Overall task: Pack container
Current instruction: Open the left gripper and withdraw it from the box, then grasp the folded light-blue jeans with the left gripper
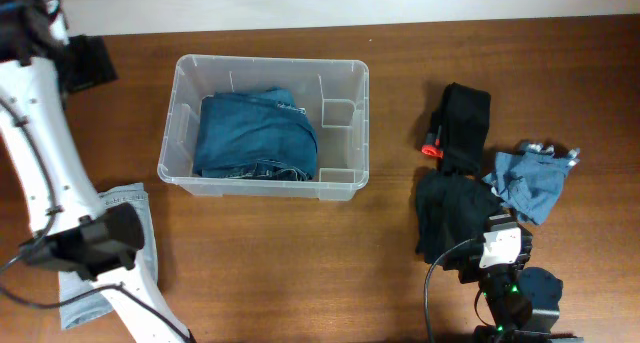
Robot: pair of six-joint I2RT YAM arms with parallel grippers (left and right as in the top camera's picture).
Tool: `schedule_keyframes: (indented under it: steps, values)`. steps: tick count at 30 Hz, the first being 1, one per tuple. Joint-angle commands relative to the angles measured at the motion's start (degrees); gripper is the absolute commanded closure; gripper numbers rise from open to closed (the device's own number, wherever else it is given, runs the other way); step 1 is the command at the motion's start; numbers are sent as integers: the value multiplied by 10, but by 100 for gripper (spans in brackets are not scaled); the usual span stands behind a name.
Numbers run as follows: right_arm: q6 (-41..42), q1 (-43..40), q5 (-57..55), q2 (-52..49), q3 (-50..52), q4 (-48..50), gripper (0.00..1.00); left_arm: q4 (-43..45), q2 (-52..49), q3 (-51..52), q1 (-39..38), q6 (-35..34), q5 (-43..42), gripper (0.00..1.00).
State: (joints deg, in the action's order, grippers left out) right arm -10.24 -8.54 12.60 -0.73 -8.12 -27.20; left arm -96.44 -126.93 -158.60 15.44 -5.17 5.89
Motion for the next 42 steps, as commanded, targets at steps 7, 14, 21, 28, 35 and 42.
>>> schedule_keyframes:
  steps: [7, 14, 21, 28, 35, 42]
  values:
    - [2, 0, 3, 4, 4, -2, 2, -3, 68, 146, 26, 38, -51, 11]
    - [2, 0, 3, 4, 4, -2, 2, -3, 130, 396, 28, 18, 4, 16]
    - [2, 0, 3, 4, 4, -2, 2, 32, 314, 629, 33, -63, 60, 1]
    - [2, 0, 3, 4, 4, -2, 2, 257, 404, 898, 126, -81, -43, 1]
    - [2, 0, 3, 4, 4, -2, 2, 363, 399, 1021, 280, -68, -68, 1]
    - [2, 0, 3, 4, 4, -2, 2, 445, 395, 1059, 294, 9, -176, 3]
